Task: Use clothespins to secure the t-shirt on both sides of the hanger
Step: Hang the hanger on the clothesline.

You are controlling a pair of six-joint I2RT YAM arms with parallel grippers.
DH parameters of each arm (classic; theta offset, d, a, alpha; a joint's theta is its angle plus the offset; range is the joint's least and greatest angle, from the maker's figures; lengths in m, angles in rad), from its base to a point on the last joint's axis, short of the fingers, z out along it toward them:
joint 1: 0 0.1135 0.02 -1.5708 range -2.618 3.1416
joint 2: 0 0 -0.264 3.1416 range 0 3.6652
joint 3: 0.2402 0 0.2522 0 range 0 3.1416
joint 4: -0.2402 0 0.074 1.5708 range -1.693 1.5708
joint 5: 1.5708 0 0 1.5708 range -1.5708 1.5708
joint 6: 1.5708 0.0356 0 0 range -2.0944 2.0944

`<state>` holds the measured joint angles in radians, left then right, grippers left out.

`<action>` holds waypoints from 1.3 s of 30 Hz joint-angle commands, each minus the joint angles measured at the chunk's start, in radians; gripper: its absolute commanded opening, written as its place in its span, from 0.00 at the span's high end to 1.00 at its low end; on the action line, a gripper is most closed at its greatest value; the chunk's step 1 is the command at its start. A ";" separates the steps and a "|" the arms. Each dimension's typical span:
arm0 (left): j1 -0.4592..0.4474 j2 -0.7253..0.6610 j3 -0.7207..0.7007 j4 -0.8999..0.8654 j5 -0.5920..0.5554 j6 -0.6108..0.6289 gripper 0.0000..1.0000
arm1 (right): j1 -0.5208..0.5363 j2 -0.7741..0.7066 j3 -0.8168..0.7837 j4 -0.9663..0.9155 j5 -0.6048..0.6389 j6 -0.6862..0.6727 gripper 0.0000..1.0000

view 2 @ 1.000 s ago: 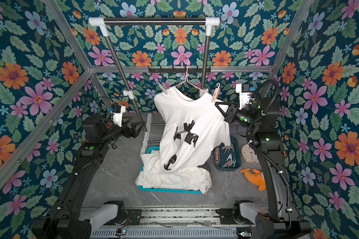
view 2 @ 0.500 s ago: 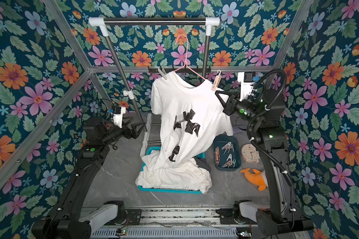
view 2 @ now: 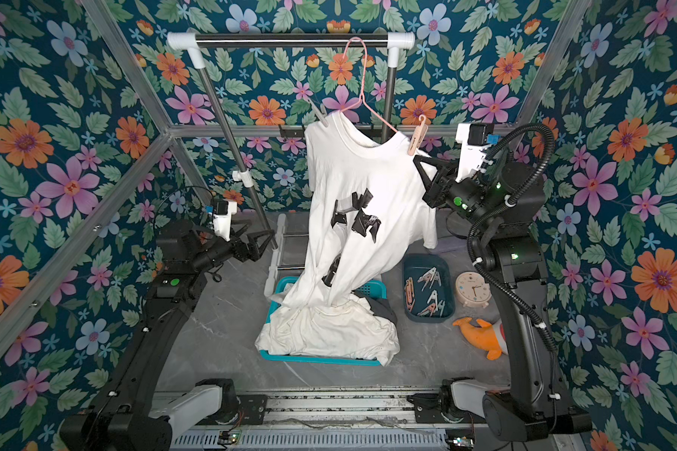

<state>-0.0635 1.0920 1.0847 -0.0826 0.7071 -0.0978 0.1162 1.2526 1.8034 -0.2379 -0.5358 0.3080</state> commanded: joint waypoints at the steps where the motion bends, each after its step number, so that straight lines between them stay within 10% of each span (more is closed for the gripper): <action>1: 0.000 -0.004 0.001 0.025 0.006 0.004 0.00 | 0.000 -0.005 0.013 0.114 0.024 -0.021 1.00; 26: -0.001 -0.012 -0.025 0.026 0.008 0.012 0.00 | 0.002 0.236 0.266 0.067 0.142 0.016 1.00; 39: -0.001 -0.005 -0.032 0.043 0.015 0.003 0.00 | 0.011 0.154 0.110 0.050 0.210 -0.009 1.00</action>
<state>-0.0639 1.0882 1.0534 -0.0814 0.7097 -0.0967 0.1253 1.4349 1.9511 -0.2413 -0.3763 0.3038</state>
